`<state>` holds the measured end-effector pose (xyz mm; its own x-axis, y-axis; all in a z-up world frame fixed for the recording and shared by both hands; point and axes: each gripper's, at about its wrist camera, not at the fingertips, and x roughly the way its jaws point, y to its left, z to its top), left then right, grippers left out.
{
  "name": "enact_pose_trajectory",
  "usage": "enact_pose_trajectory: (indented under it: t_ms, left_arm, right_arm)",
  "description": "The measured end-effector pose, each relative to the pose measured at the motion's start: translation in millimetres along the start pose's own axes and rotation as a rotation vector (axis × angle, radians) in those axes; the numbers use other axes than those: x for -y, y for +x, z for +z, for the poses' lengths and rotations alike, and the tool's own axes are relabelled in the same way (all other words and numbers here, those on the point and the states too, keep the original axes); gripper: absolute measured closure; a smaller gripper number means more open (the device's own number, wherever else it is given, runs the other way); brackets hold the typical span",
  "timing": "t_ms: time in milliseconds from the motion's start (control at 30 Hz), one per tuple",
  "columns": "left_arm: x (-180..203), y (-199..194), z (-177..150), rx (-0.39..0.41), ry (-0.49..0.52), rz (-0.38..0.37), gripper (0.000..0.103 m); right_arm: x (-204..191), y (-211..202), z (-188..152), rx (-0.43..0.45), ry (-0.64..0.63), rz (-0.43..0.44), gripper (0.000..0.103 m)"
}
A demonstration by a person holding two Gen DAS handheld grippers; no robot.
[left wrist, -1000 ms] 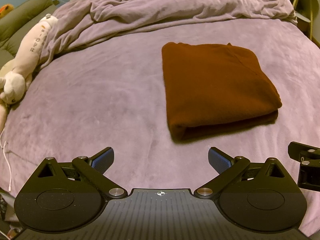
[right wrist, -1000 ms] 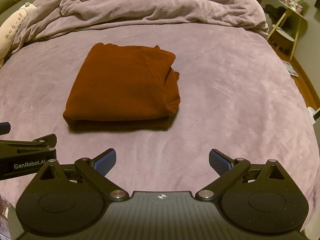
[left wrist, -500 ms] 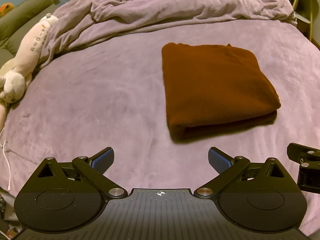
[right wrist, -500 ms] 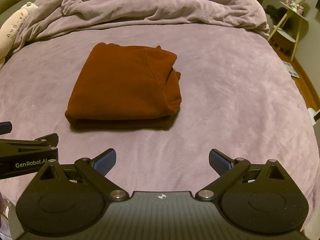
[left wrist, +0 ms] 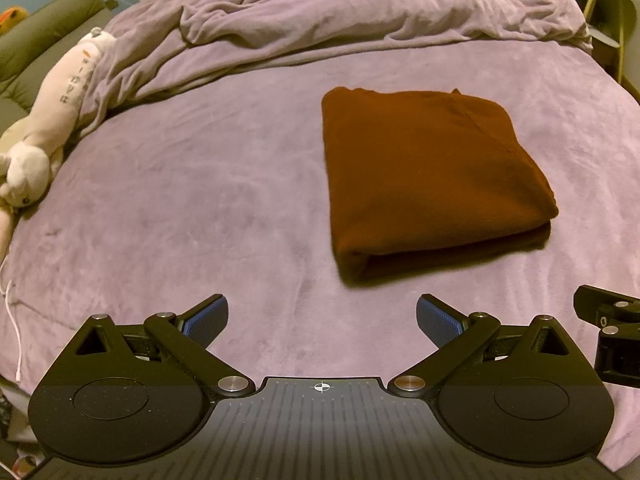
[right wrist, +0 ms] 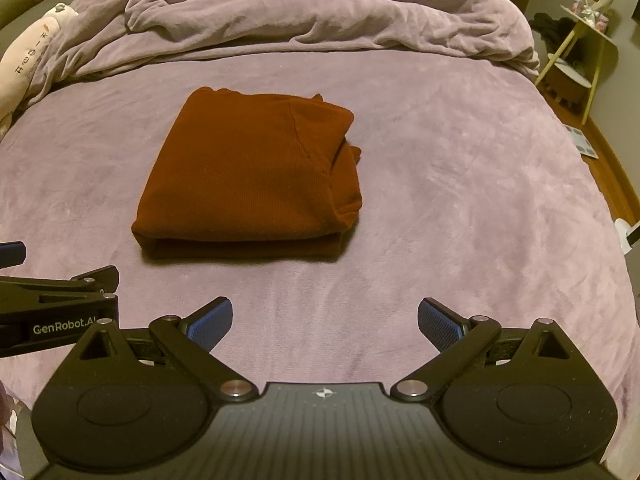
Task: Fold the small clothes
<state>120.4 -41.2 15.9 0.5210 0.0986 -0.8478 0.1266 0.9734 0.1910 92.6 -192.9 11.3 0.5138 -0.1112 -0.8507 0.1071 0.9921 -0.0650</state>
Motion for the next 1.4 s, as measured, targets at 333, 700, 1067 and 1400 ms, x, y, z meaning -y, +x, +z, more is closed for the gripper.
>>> enact_pose_trajectory:
  t_ms: [333, 700, 1067, 1400]
  left_arm:
    - [0.0, 0.2, 0.4, -0.004, 0.0, 0.0, 0.0]
    - [-3.0, 1.6, -0.2, -0.005, 0.003, -0.008, 0.0]
    - [-4.3, 2.0, -0.2, -0.006, 0.003, -0.014, 0.0]
    - [-0.3, 6.3, -1.9, -0.017, 0.021, -0.013, 0.0]
  right_arm:
    - [-0.6, -0.1, 0.8, -0.006, -0.003, 0.0, 0.004]
    - [1.6, 0.9, 0.4, -0.01, 0.001, 0.003, 0.004]
    - [2.3, 1.0, 0.9, -0.014, -0.002, 0.008, 0.004]
    - [2.8, 4.6, 0.5, -0.02, 0.006, 0.008, 0.004]
